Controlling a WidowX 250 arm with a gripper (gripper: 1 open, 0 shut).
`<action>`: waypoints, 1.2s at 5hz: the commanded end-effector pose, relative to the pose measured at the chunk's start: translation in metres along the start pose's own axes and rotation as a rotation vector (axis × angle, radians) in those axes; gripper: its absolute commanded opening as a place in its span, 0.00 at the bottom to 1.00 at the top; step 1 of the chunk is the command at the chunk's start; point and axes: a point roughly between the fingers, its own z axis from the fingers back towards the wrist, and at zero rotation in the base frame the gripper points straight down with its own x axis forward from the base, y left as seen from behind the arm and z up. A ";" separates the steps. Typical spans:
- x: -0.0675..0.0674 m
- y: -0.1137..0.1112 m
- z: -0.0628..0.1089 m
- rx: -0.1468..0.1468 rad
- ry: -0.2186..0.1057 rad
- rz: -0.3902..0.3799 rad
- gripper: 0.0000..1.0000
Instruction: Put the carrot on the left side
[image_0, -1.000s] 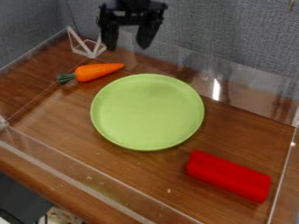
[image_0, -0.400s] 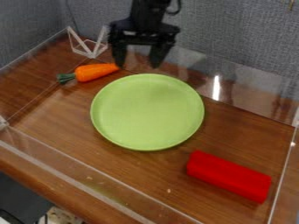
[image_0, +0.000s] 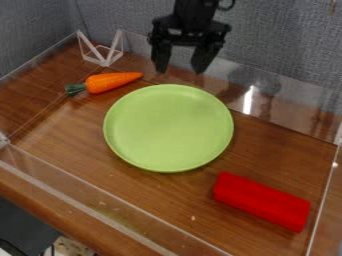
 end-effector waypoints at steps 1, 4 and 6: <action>0.005 -0.008 0.008 -0.024 -0.023 0.091 1.00; 0.020 0.010 -0.006 0.018 0.001 0.200 1.00; 0.025 0.000 -0.020 0.007 -0.010 0.128 1.00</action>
